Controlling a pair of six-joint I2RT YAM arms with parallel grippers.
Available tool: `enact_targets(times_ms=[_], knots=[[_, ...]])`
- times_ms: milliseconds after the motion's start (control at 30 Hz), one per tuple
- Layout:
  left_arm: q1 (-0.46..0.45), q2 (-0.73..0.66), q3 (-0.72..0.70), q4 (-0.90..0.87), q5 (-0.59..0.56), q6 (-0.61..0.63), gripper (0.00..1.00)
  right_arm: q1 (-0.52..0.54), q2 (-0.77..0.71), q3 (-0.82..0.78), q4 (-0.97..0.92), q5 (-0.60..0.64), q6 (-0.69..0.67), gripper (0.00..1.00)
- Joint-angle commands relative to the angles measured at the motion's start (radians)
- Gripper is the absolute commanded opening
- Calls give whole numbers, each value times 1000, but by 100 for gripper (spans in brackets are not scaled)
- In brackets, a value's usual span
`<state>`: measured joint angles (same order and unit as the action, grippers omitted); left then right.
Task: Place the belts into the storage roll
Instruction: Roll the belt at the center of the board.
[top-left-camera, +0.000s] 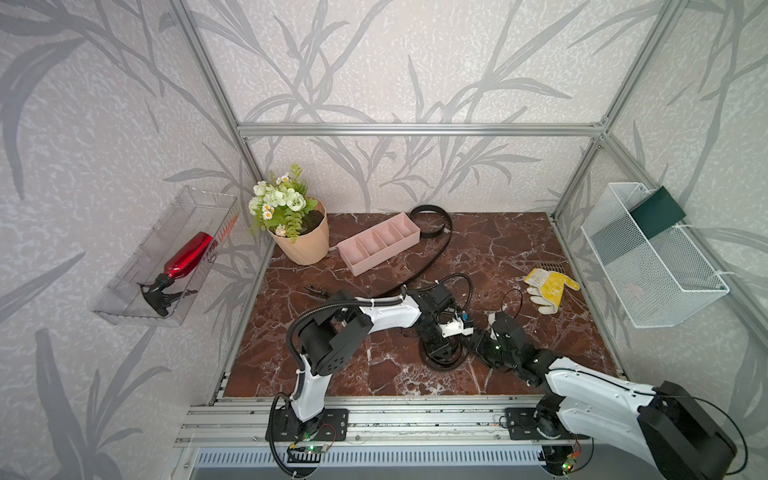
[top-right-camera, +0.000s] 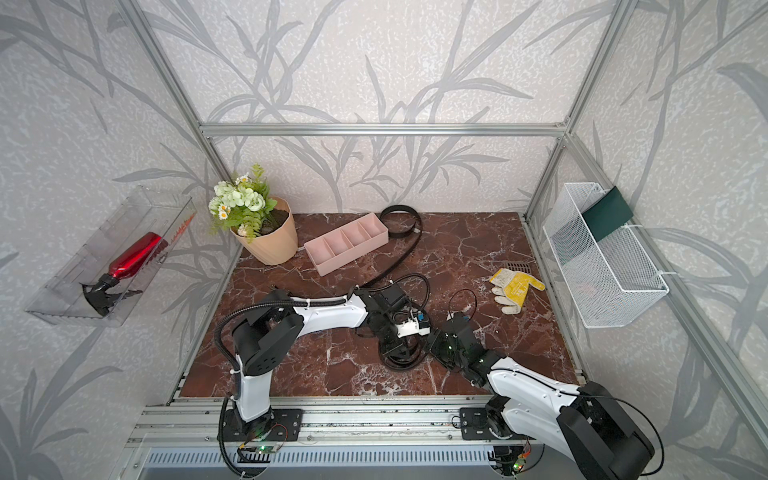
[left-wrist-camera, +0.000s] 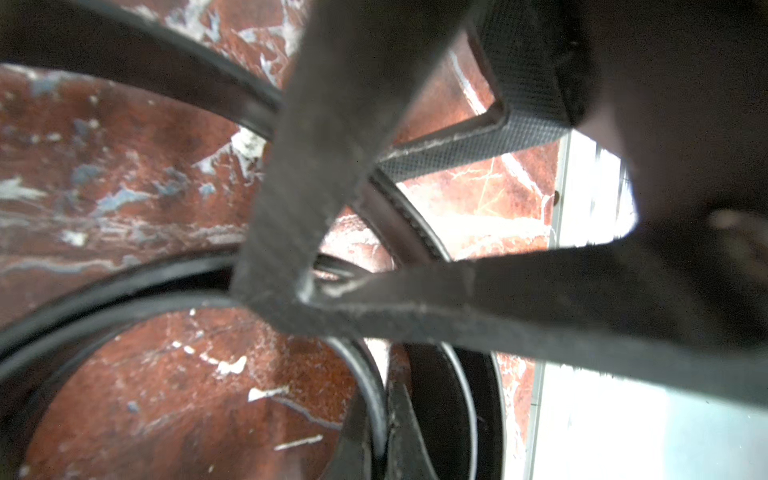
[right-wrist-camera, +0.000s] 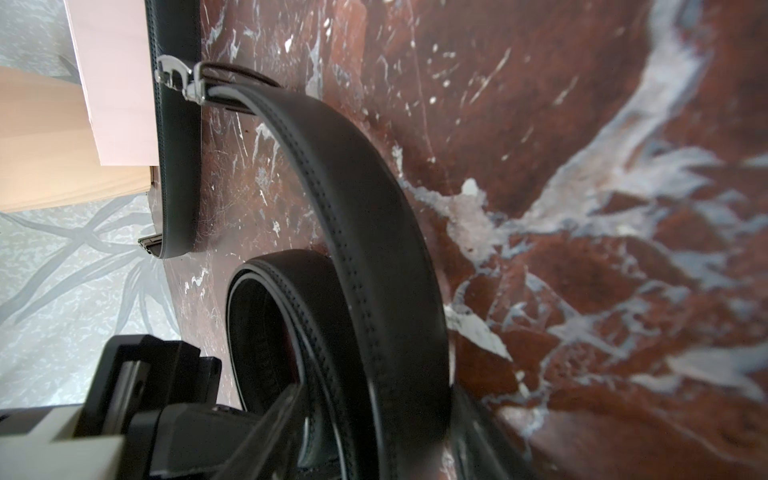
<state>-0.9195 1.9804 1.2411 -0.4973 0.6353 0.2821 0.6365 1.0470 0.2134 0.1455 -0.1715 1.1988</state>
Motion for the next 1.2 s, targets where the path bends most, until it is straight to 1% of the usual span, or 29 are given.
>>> enact_targets(times_ms=[0, 33, 167, 200, 267, 367, 500, 567, 733, 767, 867, 933, 967, 1033, 1067, 1167], knots=[[-63, 89, 25, 51, -12, -32, 5, 73, 29, 29, -21, -95, -146, 61], [-64, 89, 27, 56, -7, -41, 5, 82, 24, 13, 12, -95, -140, 63], [-59, 93, 31, 86, 7, -82, 5, 97, -8, -122, 301, -76, -24, 64], [-60, 99, 36, 82, 7, -83, 5, 97, -19, -128, 290, -75, -19, 64], [-61, 106, 41, 78, 9, -86, 5, 100, -50, -116, 212, -77, -44, 64], [-60, 107, 41, 71, -1, -87, 5, 108, -102, -110, 120, -57, -42, 63], [-62, 109, 42, 67, -11, -87, 5, 118, -139, -66, -80, -32, -56, 61], [-61, 106, 40, 70, -14, -87, 5, 118, -141, -50, -149, -21, -51, 56], [-61, 96, 32, 84, -14, -91, 5, 120, -106, 18, -329, 21, -99, 43], [-62, 96, 31, 85, -15, -92, 5, 120, -90, 30, -352, 26, -111, 43], [-62, 91, 25, 92, -11, -95, 5, 121, -47, 51, -377, 33, -129, 34], [-62, 84, 20, 96, -11, -95, 5, 121, -25, 67, -397, 40, -143, 31], [-62, 77, 16, 98, -14, -97, 8, 121, -14, 78, -410, 47, -154, 27], [-61, 57, 12, 98, -21, -100, 19, 122, 7, 102, -437, 57, -179, 24], [-61, 45, 15, 91, -26, -98, 24, 121, 18, 115, -450, 62, -191, 24], [-55, 0, 21, 76, -48, -93, 34, 121, 45, 133, -472, 67, -212, 23]])
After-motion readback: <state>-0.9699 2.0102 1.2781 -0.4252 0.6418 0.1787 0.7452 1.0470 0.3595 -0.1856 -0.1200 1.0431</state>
